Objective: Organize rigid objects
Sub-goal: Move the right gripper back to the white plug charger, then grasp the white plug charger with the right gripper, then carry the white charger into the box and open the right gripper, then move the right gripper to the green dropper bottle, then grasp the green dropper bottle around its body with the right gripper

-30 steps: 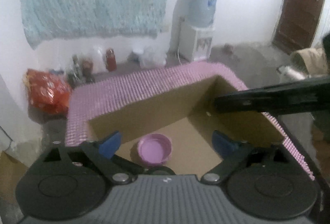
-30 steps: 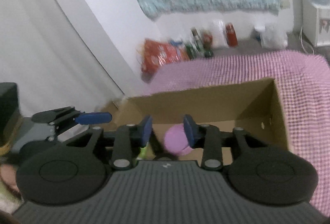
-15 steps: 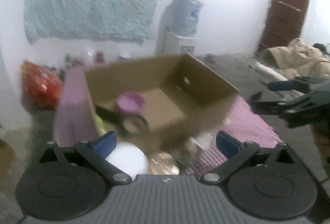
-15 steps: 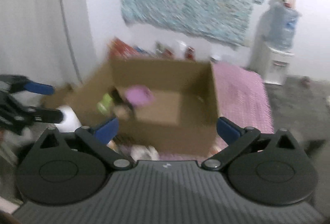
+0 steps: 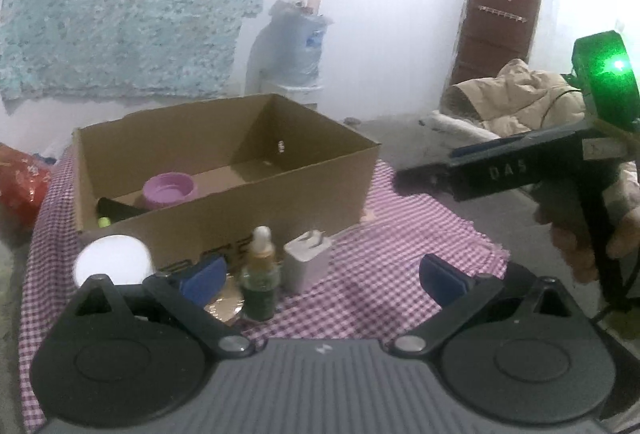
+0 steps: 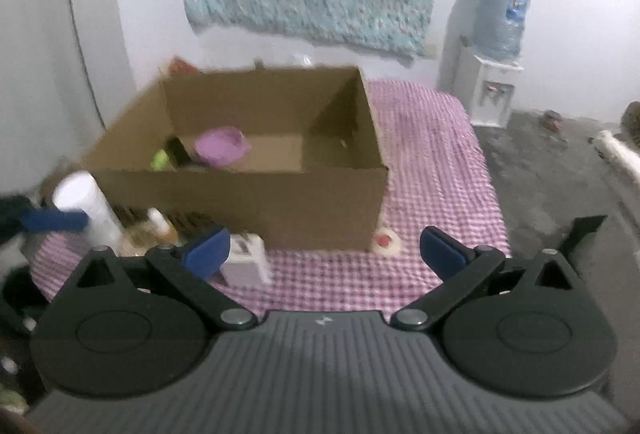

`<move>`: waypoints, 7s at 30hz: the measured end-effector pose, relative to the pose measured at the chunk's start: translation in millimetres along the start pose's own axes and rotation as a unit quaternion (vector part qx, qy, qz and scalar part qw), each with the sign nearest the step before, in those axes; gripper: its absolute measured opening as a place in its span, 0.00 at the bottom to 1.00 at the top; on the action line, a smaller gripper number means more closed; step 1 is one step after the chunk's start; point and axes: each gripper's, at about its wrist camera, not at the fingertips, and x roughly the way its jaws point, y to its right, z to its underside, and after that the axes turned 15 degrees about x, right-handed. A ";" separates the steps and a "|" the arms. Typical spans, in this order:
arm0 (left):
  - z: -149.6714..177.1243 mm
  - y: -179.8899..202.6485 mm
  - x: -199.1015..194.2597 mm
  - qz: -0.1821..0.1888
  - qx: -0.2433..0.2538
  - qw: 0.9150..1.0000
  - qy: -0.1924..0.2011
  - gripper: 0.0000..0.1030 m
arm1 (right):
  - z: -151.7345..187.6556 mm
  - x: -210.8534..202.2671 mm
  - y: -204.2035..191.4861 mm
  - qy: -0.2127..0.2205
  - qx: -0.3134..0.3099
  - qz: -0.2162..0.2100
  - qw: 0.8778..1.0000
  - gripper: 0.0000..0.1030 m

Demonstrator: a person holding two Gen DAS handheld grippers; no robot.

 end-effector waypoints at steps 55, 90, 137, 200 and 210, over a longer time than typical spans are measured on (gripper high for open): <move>1.7 76.3 113.8 -0.025 0.094 0.992 -0.080 0.43 | 36.2 89.6 81.3 -0.118 0.213 -0.140 0.960 0.27; -36.8 80.0 90.0 -0.071 0.122 0.990 -0.026 0.30 | 9.4 40.5 54.3 -0.054 0.177 -0.145 0.972 0.32; -93.3 -77.8 146.0 -0.066 -0.041 0.986 -0.149 0.44 | -96.2 193.0 -22.0 -0.156 0.126 -0.204 0.958 0.32; 6.5 10.9 72.9 -0.107 0.084 0.987 -0.086 0.40 | 5.7 87.5 -45.4 -0.145 0.123 -0.189 0.963 0.20; 3.2 15.8 88.7 -0.110 0.090 0.984 -0.103 0.33 | 5.5 89.4 -37.7 -0.145 0.129 -0.191 0.962 0.19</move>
